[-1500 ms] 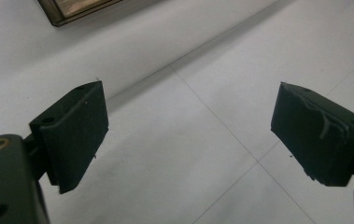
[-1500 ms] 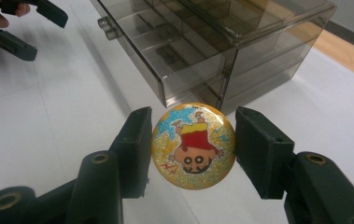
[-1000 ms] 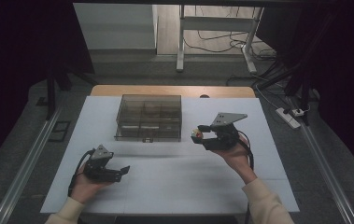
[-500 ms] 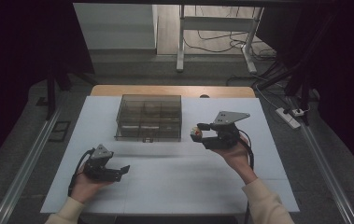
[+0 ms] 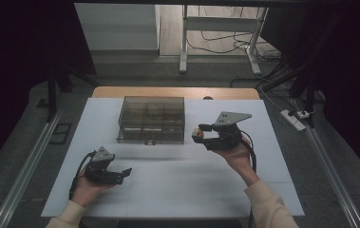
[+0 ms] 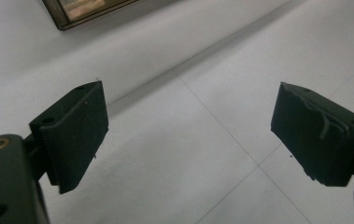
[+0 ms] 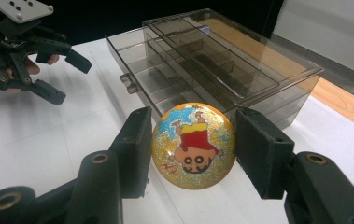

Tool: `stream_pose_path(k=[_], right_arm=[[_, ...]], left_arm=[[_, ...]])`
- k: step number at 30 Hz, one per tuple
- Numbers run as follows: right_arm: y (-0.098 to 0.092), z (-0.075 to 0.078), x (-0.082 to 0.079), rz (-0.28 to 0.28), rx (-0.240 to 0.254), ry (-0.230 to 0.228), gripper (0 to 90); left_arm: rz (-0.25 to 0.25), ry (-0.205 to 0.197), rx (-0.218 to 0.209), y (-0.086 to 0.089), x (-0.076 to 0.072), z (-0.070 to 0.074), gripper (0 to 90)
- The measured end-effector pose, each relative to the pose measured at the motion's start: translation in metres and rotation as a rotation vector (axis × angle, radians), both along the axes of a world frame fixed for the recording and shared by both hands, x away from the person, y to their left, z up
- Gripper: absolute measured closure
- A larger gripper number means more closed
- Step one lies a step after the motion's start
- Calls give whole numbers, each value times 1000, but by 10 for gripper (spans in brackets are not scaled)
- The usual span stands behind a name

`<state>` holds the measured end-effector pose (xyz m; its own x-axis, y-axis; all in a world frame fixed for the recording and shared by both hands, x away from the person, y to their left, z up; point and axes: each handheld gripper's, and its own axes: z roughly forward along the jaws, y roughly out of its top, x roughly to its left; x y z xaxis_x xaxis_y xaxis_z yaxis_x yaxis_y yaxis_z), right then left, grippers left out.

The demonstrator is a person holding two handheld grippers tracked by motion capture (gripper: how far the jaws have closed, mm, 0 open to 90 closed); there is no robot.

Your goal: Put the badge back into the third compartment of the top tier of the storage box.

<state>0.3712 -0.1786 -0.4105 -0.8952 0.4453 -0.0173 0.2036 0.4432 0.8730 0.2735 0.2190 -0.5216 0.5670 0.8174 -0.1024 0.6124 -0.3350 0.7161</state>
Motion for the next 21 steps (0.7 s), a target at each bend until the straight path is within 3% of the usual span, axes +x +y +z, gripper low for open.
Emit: stream_pose_path(k=[21], right_arm=[[12,1,7,12,20,-7,474]], left_arm=[[2,-1,2,0,0,0,112]])
